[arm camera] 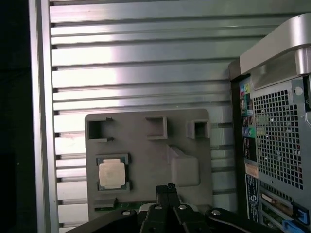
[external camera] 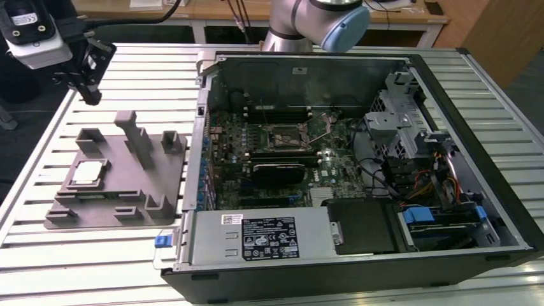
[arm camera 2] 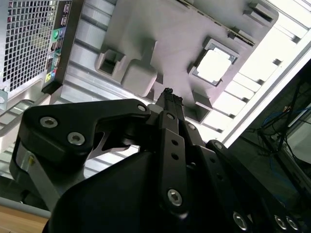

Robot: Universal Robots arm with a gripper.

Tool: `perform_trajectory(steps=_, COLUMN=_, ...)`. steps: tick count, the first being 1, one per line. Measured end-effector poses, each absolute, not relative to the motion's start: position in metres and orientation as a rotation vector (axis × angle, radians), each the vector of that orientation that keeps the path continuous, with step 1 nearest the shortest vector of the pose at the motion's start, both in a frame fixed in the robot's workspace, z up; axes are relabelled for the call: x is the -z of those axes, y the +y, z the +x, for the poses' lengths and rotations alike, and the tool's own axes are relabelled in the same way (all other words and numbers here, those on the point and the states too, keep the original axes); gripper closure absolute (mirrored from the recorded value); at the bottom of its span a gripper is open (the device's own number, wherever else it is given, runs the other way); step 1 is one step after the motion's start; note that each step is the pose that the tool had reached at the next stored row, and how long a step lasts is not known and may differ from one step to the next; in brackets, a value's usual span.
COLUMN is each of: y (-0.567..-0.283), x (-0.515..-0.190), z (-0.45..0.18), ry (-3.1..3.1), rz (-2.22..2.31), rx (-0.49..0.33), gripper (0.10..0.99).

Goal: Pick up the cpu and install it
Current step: 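Reach for the cpu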

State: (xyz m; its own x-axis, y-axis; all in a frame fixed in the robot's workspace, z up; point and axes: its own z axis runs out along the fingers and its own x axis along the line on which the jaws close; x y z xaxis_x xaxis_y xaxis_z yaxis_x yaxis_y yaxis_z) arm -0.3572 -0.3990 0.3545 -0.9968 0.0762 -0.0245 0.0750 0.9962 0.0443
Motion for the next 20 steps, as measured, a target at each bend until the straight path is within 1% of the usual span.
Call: perform_trajectory(steps=20, y=-0.399, x=-0.340, z=-0.372, ry=3.112, rz=0.118, rx=-0.068, gripper=0.980)
